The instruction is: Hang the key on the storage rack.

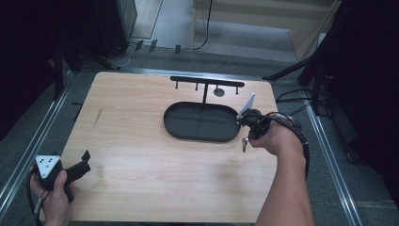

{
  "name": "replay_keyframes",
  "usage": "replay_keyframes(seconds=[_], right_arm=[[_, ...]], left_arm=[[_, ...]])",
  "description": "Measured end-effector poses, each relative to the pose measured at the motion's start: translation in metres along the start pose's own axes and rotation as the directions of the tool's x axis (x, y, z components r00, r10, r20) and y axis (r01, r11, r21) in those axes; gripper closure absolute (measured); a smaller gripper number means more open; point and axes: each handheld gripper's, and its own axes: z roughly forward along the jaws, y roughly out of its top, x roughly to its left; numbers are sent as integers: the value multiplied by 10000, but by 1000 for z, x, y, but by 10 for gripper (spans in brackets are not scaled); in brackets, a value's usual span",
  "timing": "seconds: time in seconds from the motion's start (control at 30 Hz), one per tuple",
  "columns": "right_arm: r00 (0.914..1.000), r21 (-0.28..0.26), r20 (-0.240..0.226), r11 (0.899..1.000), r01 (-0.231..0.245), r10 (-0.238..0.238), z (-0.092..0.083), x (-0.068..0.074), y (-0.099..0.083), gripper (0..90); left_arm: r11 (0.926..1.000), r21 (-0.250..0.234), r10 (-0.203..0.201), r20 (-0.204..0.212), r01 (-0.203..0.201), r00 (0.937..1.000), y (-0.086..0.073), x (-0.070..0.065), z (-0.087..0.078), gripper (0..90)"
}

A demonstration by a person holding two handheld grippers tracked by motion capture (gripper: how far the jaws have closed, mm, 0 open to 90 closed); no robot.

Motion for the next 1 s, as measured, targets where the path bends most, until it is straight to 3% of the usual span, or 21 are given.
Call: replay_keyframes(seconds=[0.1,0.17,0.4,0.73,1.0], right_arm=[[9993,-191,152,9992,-348,350,-15,-4,8,825],[9991,-228,220,9991,-355,360,-18,-5,10,825],[9926,-306,370,9929,-1146,1157,-35,-15,24,825],[9884,-471,585,9894,-1377,1403,-48,-23,37,825],[9791,-680,786,9809,-1823,1875,-63,-26,52,824]], left_arm=[[10000,13,24,-3,-24,10000,0,0,0,7],[10000,7,22,3,-22,10000,0,0,0,6],[10000,-3,18,21,-18,10000,0,0,0,6],[10000,0,89,-40,-89,10000,0,-1,0,7],[9999,114,75,-138,-74,9999,0,-1,1,7]])
